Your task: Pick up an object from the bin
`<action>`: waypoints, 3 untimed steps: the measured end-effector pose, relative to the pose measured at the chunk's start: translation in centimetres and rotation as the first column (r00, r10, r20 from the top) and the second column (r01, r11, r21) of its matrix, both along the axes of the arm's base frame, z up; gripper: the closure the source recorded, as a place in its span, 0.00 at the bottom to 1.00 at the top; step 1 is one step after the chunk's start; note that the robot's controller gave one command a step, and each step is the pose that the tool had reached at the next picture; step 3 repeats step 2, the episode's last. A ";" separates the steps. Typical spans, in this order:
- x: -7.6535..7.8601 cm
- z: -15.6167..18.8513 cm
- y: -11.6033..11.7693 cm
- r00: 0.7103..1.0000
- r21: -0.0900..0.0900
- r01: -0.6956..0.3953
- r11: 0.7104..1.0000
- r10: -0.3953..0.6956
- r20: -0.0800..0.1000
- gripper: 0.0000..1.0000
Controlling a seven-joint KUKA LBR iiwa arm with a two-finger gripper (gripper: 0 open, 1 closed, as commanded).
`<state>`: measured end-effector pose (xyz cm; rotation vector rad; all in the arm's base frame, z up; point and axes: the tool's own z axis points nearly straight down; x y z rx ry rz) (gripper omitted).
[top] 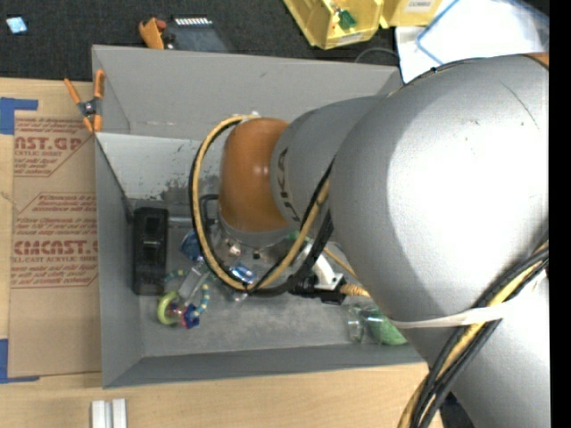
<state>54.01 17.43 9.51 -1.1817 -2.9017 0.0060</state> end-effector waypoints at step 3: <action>-4.3 -2.5 -8.6 0.978 -0.003 -0.210 0.978 0.210 0.016 1.00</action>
Offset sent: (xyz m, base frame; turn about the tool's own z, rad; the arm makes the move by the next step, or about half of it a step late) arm -0.0426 -0.0849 -0.0251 -0.2127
